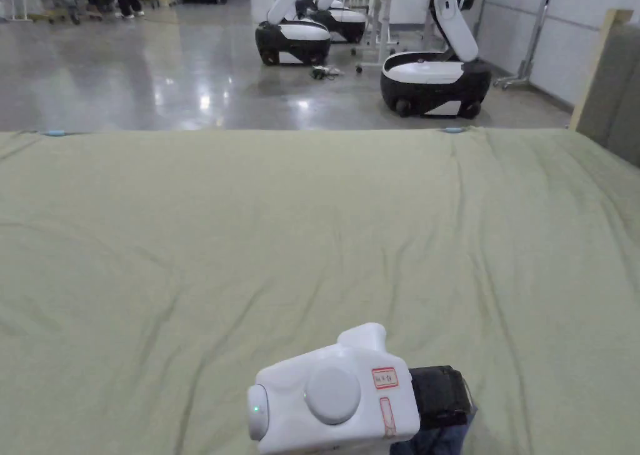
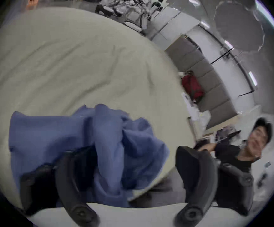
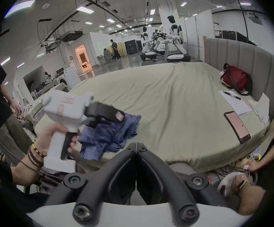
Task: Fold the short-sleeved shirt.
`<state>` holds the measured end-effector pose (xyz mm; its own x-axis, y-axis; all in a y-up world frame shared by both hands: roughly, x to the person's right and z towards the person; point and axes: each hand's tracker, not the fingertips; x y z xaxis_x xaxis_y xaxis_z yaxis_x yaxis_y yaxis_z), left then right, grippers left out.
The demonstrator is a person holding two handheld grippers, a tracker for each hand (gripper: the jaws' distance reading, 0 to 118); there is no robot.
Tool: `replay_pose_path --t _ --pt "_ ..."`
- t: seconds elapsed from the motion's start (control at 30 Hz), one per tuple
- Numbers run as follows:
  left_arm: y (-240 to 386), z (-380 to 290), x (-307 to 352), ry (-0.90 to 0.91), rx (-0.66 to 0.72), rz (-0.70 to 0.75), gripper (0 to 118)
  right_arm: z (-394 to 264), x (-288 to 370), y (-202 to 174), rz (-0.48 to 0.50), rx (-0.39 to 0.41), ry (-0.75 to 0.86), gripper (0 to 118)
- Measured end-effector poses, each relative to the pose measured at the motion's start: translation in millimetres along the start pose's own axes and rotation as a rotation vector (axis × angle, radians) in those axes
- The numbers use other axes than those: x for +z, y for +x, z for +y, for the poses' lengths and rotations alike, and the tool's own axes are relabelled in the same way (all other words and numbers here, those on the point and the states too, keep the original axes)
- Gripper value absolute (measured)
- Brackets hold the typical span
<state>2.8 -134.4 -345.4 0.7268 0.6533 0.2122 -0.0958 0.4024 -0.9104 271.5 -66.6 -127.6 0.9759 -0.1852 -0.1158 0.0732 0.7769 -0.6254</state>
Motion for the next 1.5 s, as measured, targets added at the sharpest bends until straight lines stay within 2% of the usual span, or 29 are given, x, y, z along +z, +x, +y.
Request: replay_pose_path --t 0.1,0.17,0.2,0.23,0.27,0.3,0.47,0.6,0.73,0.83,0.9,0.93,1.0,1.07,1.13,1.27,1.3,1.4,1.43,1.5 --pt "4 3 57 0.14 -0.114 -0.06 100 -1 2 0 -0.002 -0.001 0.003 3" --pt "0 4 90 0.185 -0.137 -0.109 99 0 2 0 0.0 -0.002 0.007 3" --pt "-7 2 105 0.206 -0.131 -0.123 89 0 2 -2 0.0 -0.001 0.011 3" --pt "-16 2 115 0.219 -0.111 -0.147 67 1 2 -3 0.002 0.0 0.013 3" --pt "-26 4 120 0.223 -0.102 -0.172 27 1 1 -4 0.004 0.002 0.016 3" --pt "-39 4 122 0.204 -0.076 -0.181 0 2 1 -5 0.008 0.006 0.018 3" --pt "-91 8 106 0.117 0.04 -0.356 0 6 0 -15 0.029 0.025 0.024 3" --pt "-99 15 55 -0.004 0.096 -0.514 0 8 0 -18 0.033 0.036 0.028 3" --pt "-81 18 -20 -0.14 0.063 -0.434 0 8 2 -20 0.029 0.032 0.028 3" --pt "-77 12 -66 -0.208 0.124 -0.482 0 6 7 -16 0.013 0.023 0.027 3" --pt "-81 7 -85 -0.217 0.137 -0.38 0 5 11 -13 -0.006 0.012 0.027 3" --pt "-84 5 -90 -0.208 0.13 -0.383 0 4 13 -11 -0.013 0.006 0.027 3" --pt "-84 6 -79 -0.181 0.155 -0.439 0 3 17 -8 -0.024 -0.002 0.027 3" --pt "-79 7 -57 -0.157 0.154 -0.429 0 2 19 -6 -0.031 -0.008 0.027 3" --pt "-68 5 -18 -0.086 0.039 -0.43 0 3 18 -7 -0.019 -0.012 0.025 3" --pt "-66 -10 69 0.072 -0.006 -0.499 0 5 3 -19 0.044 0.0 0.022 3" --pt "-67 -15 92 0.119 -0.04 -0.479 0 8 -3 -24 0.074 0.006 0.018 3" --pt "-75 -25 147 0.228 -0.143 -0.246 0 20 -29 -37 0.157 0.018 0.029 3" --pt "-79 -27 158 0.227 -0.166 -0.154 0 25 -40 -43 0.191 0.017 0.03 3" --pt "-96 -29 169 0.235 -0.173 -0.071 0 34 -71 -51 0.273 -0.006 0.026 3"
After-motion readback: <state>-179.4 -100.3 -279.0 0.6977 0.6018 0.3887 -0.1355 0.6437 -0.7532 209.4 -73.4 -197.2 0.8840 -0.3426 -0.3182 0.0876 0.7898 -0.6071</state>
